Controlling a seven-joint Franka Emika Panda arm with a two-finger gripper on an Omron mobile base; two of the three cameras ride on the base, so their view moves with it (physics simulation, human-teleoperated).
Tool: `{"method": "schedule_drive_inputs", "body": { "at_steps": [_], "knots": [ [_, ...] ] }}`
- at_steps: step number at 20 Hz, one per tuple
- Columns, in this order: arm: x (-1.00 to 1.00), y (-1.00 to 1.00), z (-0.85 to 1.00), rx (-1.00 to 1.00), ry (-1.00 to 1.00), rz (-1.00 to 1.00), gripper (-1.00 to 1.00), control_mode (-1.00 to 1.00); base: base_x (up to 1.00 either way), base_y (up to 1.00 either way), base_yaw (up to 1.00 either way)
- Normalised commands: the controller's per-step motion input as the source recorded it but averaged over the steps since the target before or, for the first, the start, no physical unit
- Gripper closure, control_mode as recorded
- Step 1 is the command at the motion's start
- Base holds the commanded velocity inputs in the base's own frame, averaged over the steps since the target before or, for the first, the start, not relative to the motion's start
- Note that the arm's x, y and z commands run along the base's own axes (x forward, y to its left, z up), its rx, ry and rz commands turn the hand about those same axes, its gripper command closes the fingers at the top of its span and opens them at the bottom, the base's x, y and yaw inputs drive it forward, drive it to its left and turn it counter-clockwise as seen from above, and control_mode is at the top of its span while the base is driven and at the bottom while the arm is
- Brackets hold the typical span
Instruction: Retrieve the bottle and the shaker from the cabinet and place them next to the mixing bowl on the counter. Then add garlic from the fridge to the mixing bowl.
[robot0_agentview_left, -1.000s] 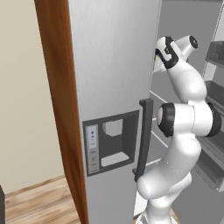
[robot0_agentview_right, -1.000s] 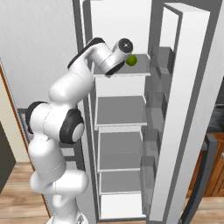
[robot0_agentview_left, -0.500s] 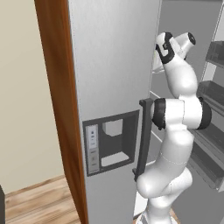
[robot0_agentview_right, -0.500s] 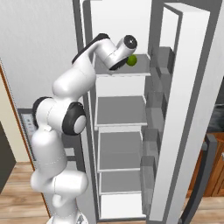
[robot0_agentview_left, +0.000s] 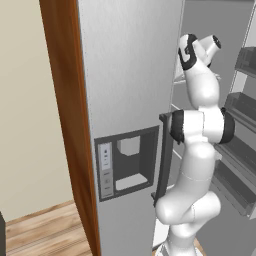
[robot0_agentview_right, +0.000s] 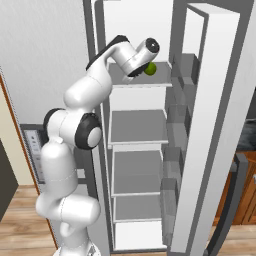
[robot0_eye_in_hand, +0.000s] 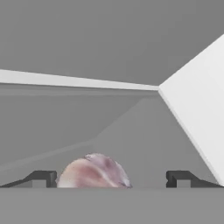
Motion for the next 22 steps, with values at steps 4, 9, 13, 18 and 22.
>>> {"method": "schedule_drive_inputs", "body": {
  "at_steps": [4,9,13,18,22],
  "knots": [
    [0.14,-0.01,-0.51,0.0,0.0,0.02,-1.0,-1.0,0.0,0.0,0.0],
    [0.09,-0.13,-0.45,-0.01,0.01,0.0,-1.0,-1.0,0.0,0.0,0.0],
    [0.0,-0.16,-0.43,-0.05,0.02,0.0,-1.0,-1.0,0.0,0.0,0.0],
    [0.0,-0.21,-0.44,-0.06,0.02,0.0,-1.0,-1.0,0.0,0.0,0.0],
    [0.0,-0.24,-0.48,-0.05,0.02,0.0,1.0,-1.0,0.0,0.0,0.0]
  ]
}}
